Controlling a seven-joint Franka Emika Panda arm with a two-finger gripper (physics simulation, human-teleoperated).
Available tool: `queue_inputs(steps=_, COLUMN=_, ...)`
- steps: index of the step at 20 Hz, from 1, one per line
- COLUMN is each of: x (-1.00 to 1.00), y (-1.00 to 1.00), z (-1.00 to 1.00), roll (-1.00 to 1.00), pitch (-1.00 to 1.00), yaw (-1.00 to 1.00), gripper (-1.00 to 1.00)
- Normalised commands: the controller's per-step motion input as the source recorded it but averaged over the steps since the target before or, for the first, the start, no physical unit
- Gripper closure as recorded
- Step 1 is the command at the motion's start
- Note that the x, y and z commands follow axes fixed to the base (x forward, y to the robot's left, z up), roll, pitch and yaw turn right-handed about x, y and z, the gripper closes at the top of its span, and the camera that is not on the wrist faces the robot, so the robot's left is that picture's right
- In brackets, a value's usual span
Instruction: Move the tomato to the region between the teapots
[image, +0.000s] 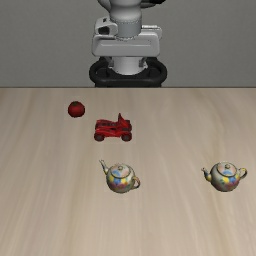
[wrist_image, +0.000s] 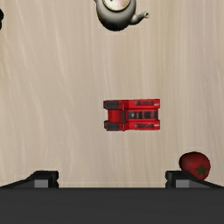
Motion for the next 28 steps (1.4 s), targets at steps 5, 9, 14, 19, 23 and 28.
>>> queue_inputs(steps=5, x=0.0, y=-1.0, z=0.0, roll=0.0, pitch=0.0, yaw=0.0, gripper=-1.0)
queue_inputs(steps=9, x=0.0, y=-1.0, z=0.0, roll=0.0, pitch=0.0, yaw=0.0, gripper=-1.0)
queue_inputs(steps=14, x=0.0, y=-1.0, z=0.0, roll=0.0, pitch=0.0, yaw=0.0, gripper=-1.0)
queue_inputs(steps=19, x=-1.0, y=0.0, z=0.0, roll=0.0, pitch=0.0, yaw=0.0, gripper=-1.0)
queue_inputs(steps=23, x=-0.25, y=-0.25, z=-0.5, roll=0.0, pitch=0.0, yaw=0.0, gripper=-1.0)
queue_inputs(steps=28, x=0.0, y=0.0, z=-1.0, roll=0.0, pitch=0.0, yaw=0.0, gripper=-1.0)
